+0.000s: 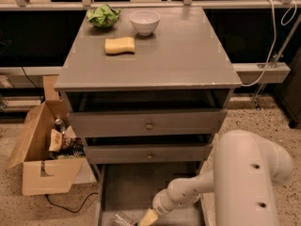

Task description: Pick water bottle from bottom drawer and place on counter

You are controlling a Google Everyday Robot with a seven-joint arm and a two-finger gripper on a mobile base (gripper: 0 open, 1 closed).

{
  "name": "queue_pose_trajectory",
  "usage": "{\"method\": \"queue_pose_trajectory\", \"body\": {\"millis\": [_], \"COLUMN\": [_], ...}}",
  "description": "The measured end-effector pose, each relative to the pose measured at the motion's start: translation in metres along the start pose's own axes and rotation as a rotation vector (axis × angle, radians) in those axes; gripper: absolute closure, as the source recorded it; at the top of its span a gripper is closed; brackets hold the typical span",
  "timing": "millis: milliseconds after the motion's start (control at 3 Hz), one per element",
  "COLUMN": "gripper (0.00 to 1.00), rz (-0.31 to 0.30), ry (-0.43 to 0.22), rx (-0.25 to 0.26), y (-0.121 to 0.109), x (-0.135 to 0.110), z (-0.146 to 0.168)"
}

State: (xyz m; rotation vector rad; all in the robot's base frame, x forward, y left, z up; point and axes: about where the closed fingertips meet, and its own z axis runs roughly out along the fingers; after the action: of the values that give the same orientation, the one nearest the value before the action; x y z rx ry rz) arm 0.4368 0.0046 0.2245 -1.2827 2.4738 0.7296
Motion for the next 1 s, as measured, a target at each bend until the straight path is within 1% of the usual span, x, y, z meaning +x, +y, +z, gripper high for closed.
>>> {"method": "queue_pose_trajectory", "body": {"millis": [333, 667, 1000], "gripper": [0.0, 0.0, 0.0], "rz": [0.003, -0.003, -0.009], "ry": [0.004, -0.004, -0.021], "rx": [0.044, 0.087, 0.111], "y": [0.003, 0.005, 0.008], "x": [0.0, -0.003, -0.005], "z": [0.042, 0.074, 0.099]}}
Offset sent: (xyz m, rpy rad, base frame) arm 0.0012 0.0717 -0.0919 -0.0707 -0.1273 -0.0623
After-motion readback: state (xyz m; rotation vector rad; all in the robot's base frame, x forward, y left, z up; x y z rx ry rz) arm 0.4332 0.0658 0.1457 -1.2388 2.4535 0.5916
